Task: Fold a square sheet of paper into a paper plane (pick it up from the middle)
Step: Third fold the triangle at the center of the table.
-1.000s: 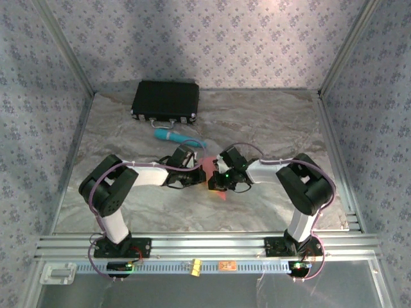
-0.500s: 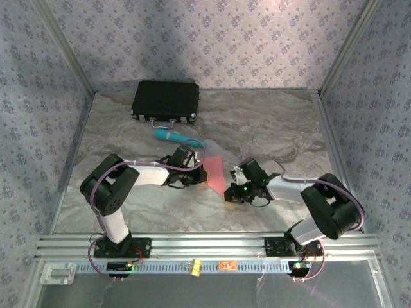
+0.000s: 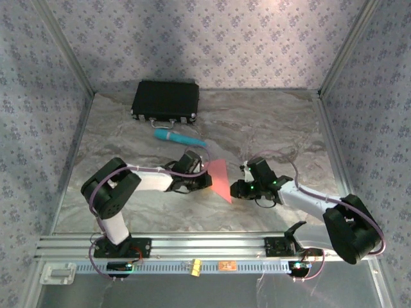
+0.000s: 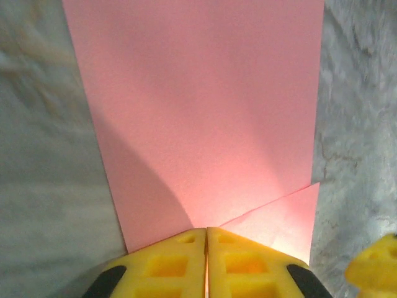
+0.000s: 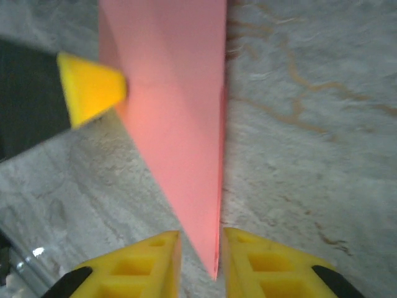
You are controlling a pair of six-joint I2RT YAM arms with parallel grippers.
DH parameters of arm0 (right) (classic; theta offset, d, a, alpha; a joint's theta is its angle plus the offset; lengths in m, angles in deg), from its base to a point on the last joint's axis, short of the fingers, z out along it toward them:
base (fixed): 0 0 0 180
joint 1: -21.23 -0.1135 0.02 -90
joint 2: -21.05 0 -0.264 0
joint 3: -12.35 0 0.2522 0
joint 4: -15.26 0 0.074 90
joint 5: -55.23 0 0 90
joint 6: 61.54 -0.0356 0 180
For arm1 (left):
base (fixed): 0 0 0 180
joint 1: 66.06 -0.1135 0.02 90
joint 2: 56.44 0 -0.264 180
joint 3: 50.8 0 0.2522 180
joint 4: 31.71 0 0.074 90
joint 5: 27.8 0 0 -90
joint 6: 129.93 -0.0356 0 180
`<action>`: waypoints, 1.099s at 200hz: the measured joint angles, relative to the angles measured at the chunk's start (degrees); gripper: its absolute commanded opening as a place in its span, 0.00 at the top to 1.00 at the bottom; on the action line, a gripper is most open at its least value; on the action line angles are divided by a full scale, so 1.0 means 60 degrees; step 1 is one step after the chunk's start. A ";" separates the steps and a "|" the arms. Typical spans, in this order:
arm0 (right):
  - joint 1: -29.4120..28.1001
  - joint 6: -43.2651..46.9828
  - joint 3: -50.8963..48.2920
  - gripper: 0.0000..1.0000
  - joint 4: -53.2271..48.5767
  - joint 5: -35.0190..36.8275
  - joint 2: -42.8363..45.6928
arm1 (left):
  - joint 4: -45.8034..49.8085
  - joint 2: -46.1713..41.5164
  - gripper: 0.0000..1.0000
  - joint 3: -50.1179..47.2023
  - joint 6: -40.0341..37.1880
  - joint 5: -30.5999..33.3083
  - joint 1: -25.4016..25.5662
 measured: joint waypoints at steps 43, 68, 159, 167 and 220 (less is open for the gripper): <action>-0.0033 -0.0073 0.0375 0.53 -0.0361 0.0860 0.0000 | 0.0962 -0.1337 0.50 -0.0324 0.0084 0.1228 0.0528; -0.0095 -0.0084 0.0568 0.54 -0.0306 0.1002 -0.0047 | 0.1330 -0.2047 0.49 -0.0481 -0.0036 0.1563 0.0066; -0.0135 -0.0641 0.0707 0.58 0.0481 0.0962 -0.0809 | -0.0040 -0.1191 0.51 -0.0790 -0.0186 -0.1009 -0.1486; -0.0135 -0.0645 0.0707 0.58 0.0481 0.0994 -0.0805 | -0.0204 -0.1060 0.51 -0.0790 -0.0142 -0.1158 -0.1486; -0.0135 -0.0645 0.0707 0.59 0.0444 0.1275 -0.0645 | -0.0725 -0.0463 0.58 -0.0696 0.0178 -0.1723 -0.1545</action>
